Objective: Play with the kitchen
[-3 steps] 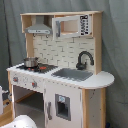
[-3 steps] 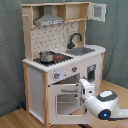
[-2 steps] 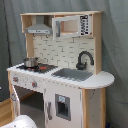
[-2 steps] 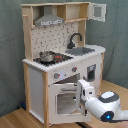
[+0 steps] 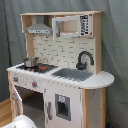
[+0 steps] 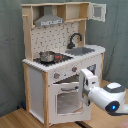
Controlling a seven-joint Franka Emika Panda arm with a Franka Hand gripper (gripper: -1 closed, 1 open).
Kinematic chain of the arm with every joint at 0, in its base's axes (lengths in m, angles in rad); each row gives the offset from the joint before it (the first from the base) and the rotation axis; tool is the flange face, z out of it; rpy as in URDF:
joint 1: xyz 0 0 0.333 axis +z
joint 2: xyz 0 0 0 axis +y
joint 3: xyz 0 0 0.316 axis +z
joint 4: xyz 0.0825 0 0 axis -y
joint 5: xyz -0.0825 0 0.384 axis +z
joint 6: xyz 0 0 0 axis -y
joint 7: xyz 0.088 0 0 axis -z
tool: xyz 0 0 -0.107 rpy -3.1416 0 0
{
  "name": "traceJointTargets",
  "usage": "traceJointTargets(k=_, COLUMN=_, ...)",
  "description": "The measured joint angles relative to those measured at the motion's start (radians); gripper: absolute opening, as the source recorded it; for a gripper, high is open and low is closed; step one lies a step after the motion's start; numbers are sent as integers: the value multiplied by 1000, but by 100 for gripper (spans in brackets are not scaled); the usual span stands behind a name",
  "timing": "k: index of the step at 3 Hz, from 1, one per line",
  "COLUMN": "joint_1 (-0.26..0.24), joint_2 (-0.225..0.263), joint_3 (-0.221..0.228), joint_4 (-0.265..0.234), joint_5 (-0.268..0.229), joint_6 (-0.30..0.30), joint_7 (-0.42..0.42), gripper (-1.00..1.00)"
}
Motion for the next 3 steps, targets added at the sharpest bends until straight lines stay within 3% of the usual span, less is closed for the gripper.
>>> traceJointTargets(k=3, joint_1=10, joint_2=17, joint_3=-116, joint_4=-17, joint_5=10, joint_6=-8, joint_7=-302, gripper=100)
